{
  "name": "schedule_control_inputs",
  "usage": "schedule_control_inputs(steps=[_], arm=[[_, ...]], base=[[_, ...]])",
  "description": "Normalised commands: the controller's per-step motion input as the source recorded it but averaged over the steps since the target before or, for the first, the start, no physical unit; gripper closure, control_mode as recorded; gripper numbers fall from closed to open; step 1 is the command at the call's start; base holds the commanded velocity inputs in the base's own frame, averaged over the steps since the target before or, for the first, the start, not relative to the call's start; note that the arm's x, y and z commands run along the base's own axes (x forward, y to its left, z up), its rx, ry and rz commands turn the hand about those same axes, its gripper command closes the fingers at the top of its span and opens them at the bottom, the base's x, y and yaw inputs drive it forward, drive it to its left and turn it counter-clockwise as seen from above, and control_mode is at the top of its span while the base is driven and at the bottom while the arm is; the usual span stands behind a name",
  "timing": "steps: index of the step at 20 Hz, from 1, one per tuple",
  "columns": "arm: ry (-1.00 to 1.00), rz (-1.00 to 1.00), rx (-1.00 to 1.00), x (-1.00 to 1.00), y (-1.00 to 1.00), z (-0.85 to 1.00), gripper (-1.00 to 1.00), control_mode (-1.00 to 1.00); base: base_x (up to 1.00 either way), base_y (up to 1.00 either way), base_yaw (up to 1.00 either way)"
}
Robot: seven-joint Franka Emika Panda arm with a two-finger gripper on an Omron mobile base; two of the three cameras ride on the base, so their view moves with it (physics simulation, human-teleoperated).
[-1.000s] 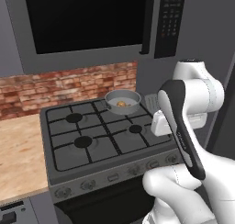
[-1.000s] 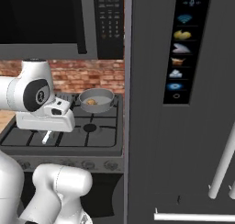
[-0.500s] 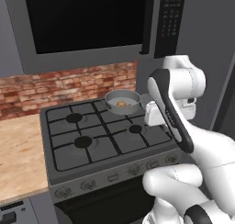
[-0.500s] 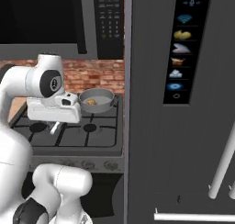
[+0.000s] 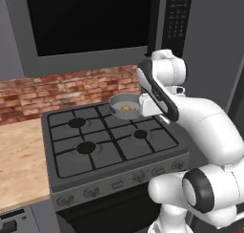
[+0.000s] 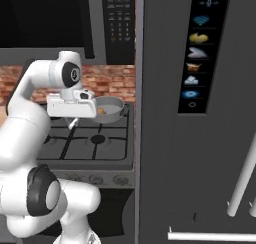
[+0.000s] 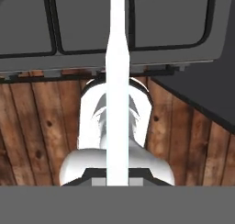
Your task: Put the onion and garlic in the pot. Retrieve the spatula and lightly stir the vegetables in the pot.
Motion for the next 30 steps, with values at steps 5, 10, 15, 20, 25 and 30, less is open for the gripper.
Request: schedule_control_inputs(steps=[5, 10, 15, 20, 25, 30], arm=[[0.0, -0.03, -0.1, 0.52, 0.0, -0.3, 1.0, -1.0], [-0.05, -0.01, -0.03, 0.43, 0.0, -0.22, 1.0, -1.0], [-0.26, -0.01, 0.0, 0.28, 0.0, -0.11, 1.0, -1.0], [-0.26, 0.0, 0.0, 0.01, 0.0, -0.07, 1.0, -1.0], [-0.44, 0.0, 0.04, -0.12, 0.0, -0.16, 1.0, -1.0], [-0.19, 0.0, 0.0, 0.1, 0.0, -0.06, 1.0, -1.0]], base=[[0.0, 0.0, 0.0], [0.0, 0.0, 0.0], [0.0, 0.0, 0.0], [0.0, 0.0, 0.0], [0.0, 0.0, 0.0], [0.0, 0.0, 0.0]])
